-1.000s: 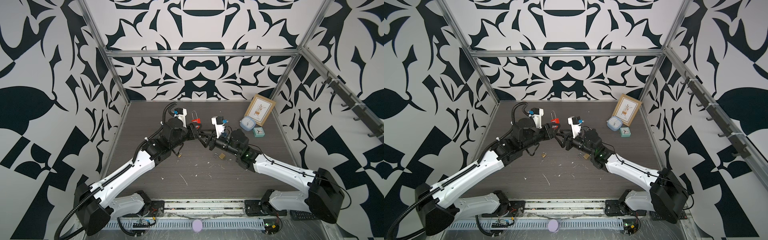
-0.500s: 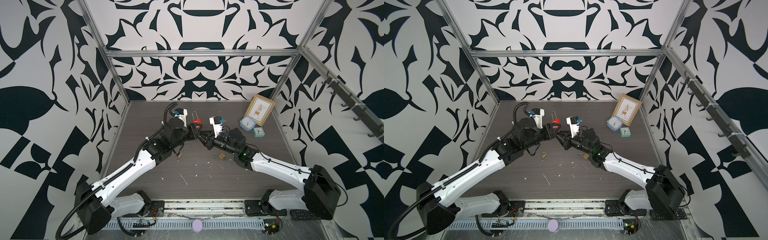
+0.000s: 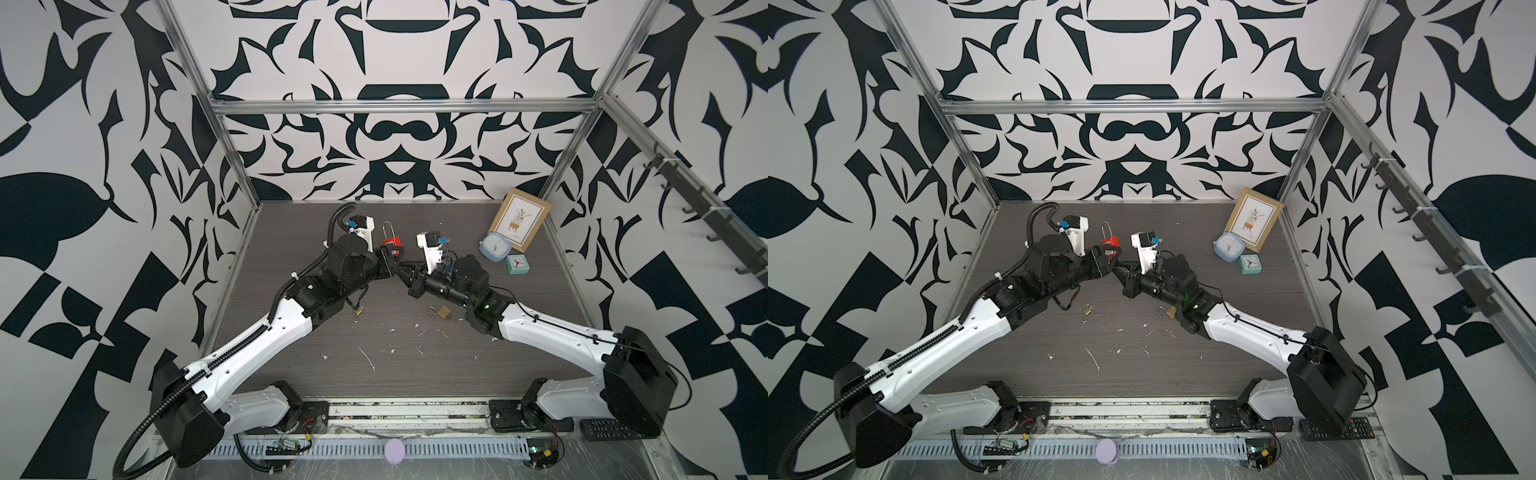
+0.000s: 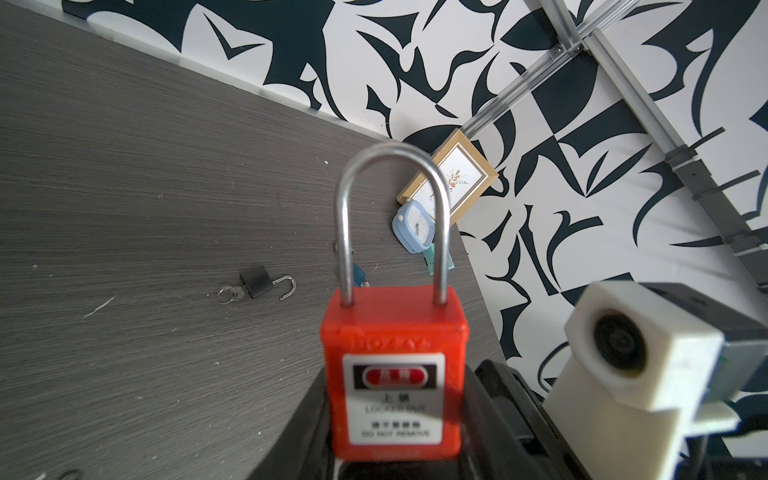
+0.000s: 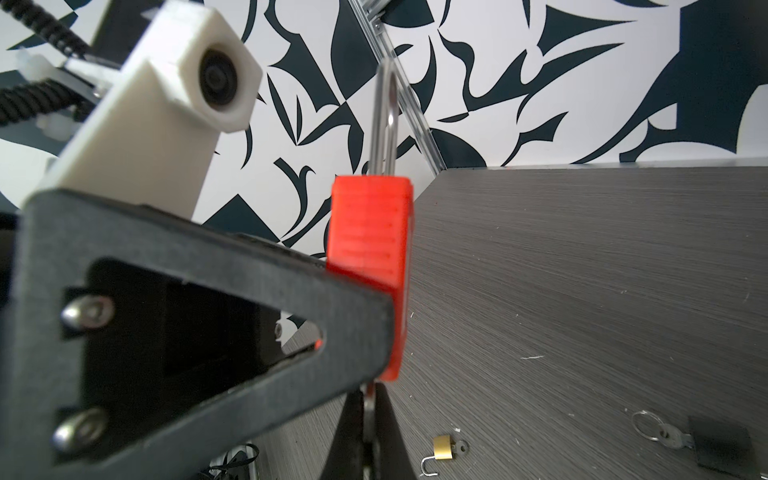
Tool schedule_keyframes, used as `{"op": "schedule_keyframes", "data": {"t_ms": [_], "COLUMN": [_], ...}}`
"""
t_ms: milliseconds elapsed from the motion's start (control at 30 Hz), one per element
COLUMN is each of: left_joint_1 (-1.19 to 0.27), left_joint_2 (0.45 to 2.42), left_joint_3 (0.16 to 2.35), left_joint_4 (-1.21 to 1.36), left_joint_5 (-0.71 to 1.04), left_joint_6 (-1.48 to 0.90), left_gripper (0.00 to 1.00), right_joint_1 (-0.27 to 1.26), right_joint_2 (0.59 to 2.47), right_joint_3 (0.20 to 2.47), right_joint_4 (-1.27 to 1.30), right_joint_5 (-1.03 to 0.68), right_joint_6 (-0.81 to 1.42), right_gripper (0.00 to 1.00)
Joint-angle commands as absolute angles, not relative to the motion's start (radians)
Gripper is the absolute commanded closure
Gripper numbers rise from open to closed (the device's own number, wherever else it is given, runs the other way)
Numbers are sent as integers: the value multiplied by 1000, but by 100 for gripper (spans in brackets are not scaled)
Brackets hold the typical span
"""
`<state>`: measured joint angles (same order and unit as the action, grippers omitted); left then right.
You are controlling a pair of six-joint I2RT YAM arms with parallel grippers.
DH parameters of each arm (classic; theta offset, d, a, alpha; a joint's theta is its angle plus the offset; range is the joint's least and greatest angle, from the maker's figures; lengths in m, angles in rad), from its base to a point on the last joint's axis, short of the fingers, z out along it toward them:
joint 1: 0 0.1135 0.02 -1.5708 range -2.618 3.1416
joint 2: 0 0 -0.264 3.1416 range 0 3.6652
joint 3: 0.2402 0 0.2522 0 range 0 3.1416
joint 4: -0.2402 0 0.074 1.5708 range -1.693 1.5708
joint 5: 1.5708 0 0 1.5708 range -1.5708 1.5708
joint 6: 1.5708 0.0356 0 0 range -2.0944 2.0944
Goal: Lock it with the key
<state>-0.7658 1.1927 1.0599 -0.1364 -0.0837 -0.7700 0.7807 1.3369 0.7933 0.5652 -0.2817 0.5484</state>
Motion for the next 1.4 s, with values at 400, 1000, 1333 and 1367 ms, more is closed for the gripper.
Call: {"op": "schedule_keyframes", "data": {"t_ms": [400, 1000, 1333, 1367], "left_joint_1": [-765, -721, -641, -630], "left_joint_2": [1334, 1408, 1423, 1421], "left_joint_3": [1328, 1440, 1485, 1486], "left_joint_4": [-523, -667, -682, -684], "left_joint_5": [-232, -367, -411, -414], "left_joint_6": [-780, -912, -976, -985], "left_gripper": [100, 100, 100, 100], "right_joint_1": [785, 804, 852, 856], "right_joint_2": [1329, 1280, 1267, 1267], "right_joint_3": [905, 838, 760, 754], "right_joint_4": [368, 289, 305, 309], "right_joint_5": [-213, -268, -257, -254], "right_joint_6": [405, 417, 445, 448], "right_gripper": [100, 100, 100, 100]}}
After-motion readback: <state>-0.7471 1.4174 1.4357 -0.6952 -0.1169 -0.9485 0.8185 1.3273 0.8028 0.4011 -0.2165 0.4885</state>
